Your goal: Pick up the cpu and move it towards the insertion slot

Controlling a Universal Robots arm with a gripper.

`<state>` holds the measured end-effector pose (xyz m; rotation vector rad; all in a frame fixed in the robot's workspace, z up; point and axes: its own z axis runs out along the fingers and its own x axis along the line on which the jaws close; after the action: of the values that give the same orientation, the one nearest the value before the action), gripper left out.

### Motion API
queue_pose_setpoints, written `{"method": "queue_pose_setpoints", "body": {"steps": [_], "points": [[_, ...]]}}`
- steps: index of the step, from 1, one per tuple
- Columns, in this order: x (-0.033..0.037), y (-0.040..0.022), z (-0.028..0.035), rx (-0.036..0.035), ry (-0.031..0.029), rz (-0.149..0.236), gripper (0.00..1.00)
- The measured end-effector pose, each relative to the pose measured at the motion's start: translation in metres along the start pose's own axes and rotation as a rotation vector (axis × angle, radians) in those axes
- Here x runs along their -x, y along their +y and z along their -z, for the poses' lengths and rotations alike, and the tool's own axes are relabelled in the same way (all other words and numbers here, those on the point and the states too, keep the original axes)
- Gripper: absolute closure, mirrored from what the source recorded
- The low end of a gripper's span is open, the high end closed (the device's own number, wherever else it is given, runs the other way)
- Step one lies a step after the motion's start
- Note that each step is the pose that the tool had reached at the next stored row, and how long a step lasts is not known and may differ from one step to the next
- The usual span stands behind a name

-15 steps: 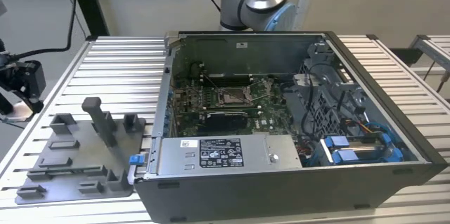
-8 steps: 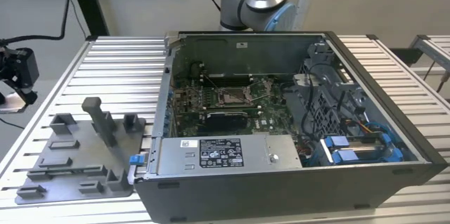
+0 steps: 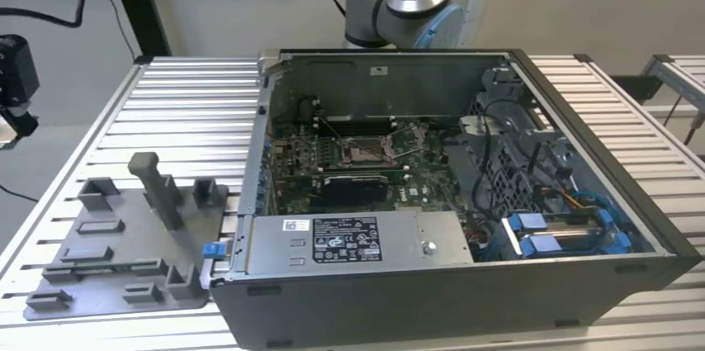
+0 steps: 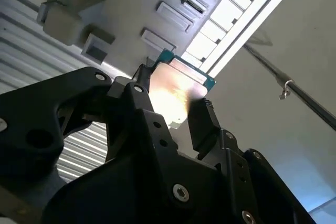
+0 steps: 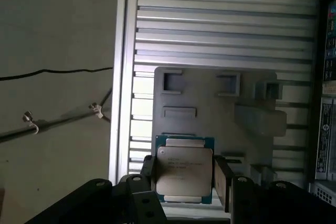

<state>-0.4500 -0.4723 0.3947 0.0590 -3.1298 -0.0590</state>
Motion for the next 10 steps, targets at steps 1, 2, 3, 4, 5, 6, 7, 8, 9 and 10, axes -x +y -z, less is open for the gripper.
{"method": "queue_pose_setpoints", "body": {"steps": [1, 2, 3, 4, 5, 6, 7, 8, 9, 10], "points": [[0.0000, 0.0002, 0.0046, 0.0000, 0.0004, 0.000, 1.00], [-0.0001, 0.0003, 0.0091, 0.0001, 0.0007, 0.000, 1.00], [-0.0001, 0.0005, 0.0136, 0.0000, 0.0009, 0.000, 1.00], [-0.0002, 0.0007, 0.0179, -0.0001, 0.0012, 0.000, 1.00], [-0.0002, 0.0008, 0.0209, 0.0000, 0.0012, 0.000, 1.00], [-0.0002, 0.0008, 0.0224, 0.0000, 0.0012, 0.000, 1.00], [-0.0002, 0.0008, 0.0225, 0.0000, 0.0010, 0.000, 1.00], [-0.0002, 0.0008, 0.0225, 0.0000, 0.0010, 0.000, 1.00], [-0.0002, 0.0008, 0.0225, 0.0000, 0.0010, 0.000, 1.00], [-0.0002, 0.0008, 0.0225, 0.0000, 0.0009, 0.000, 1.00]]}}
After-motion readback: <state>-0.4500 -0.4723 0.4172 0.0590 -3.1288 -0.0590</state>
